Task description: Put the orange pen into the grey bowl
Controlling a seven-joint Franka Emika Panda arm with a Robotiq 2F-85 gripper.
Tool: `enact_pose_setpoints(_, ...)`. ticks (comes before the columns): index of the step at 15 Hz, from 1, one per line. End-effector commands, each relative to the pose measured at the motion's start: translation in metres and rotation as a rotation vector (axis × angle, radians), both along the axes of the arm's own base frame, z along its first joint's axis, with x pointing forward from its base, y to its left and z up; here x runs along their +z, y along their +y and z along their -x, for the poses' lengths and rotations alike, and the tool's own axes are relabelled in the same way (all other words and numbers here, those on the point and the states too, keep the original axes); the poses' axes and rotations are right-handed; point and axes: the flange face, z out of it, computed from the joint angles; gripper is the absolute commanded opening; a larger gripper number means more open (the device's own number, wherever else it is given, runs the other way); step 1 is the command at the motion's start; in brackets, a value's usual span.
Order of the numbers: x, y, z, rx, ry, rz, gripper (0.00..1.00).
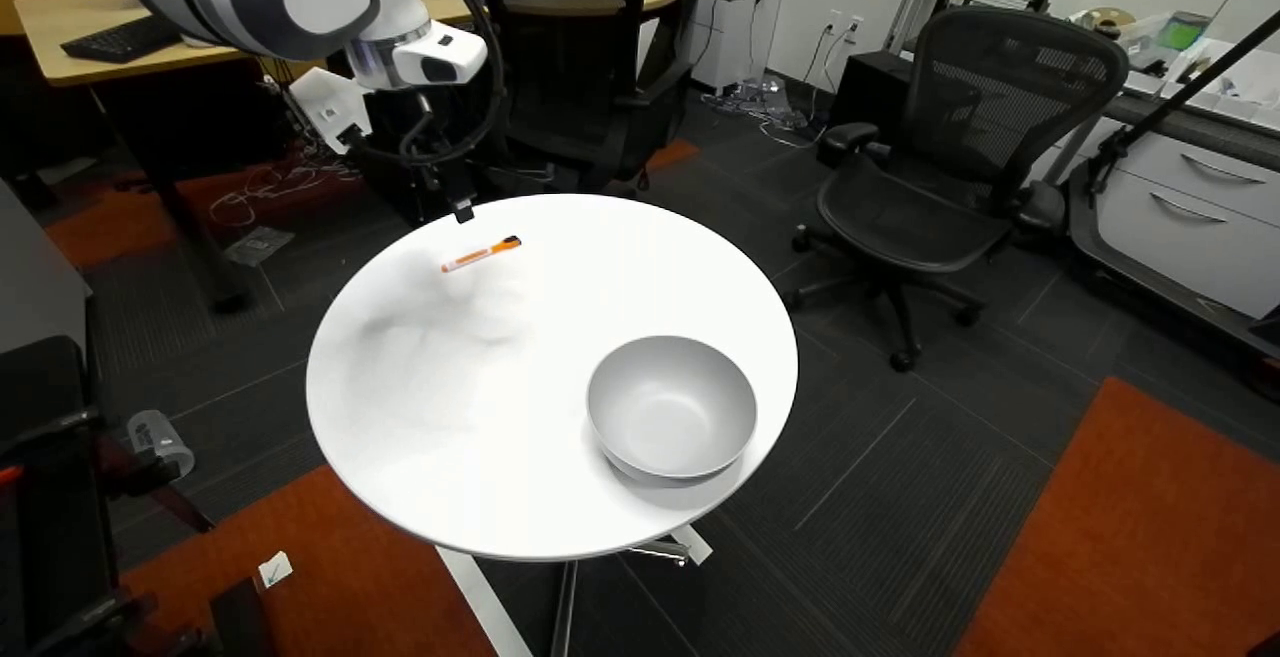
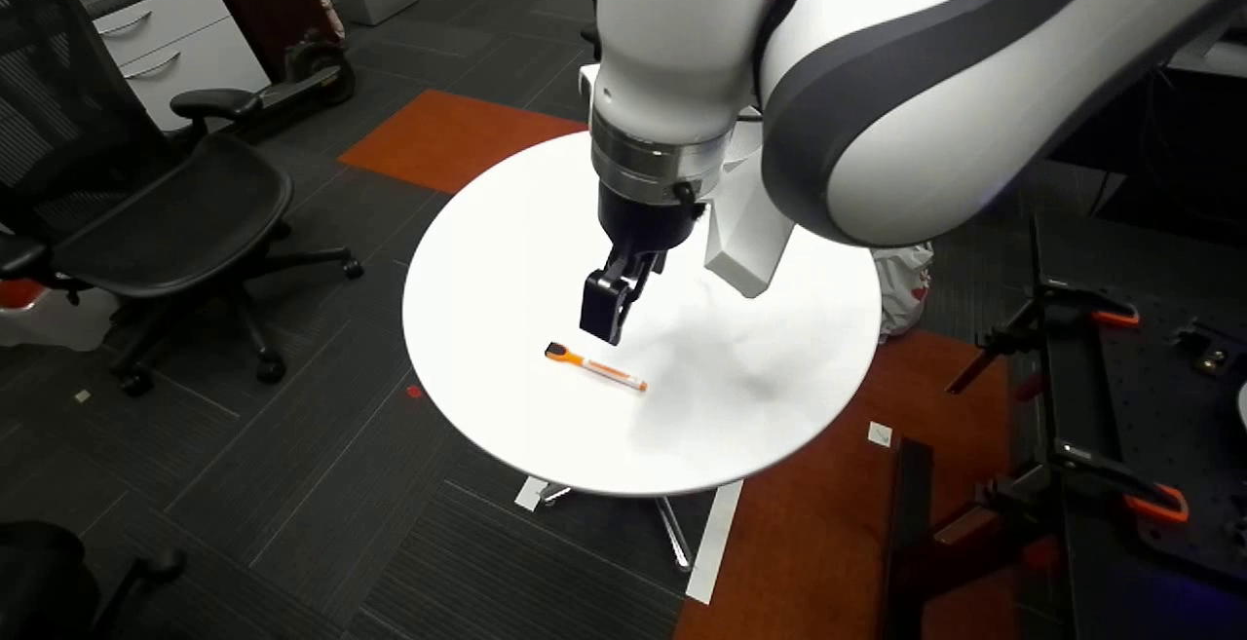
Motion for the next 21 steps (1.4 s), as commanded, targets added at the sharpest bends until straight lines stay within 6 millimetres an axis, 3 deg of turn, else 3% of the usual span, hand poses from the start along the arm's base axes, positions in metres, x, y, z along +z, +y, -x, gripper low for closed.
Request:
enact_pose_setpoints(1, -0.022, 0.013, -0.024, -0.007, -0.002, 0.016, 1.00)
enact_pose_setpoints(7, -0.056, 0.012, -0.048, -0.023, 0.023, 0.025, 1.00)
enact_pose_setpoints(14, -0.083, 0.008, -0.065, -0.059, 0.057, 0.013, 1.00)
enact_pose_setpoints(15, -0.085, 0.008, -0.067, -0.061, 0.059, 0.013, 0.75)
enact_pose_setpoints(17, -0.088, 0.008, -0.070, -0.064, 0.063, 0.013, 0.66)
enact_pose_setpoints(21, -0.092, 0.009, -0.074, -0.072, 0.072, 0.008, 0.34)
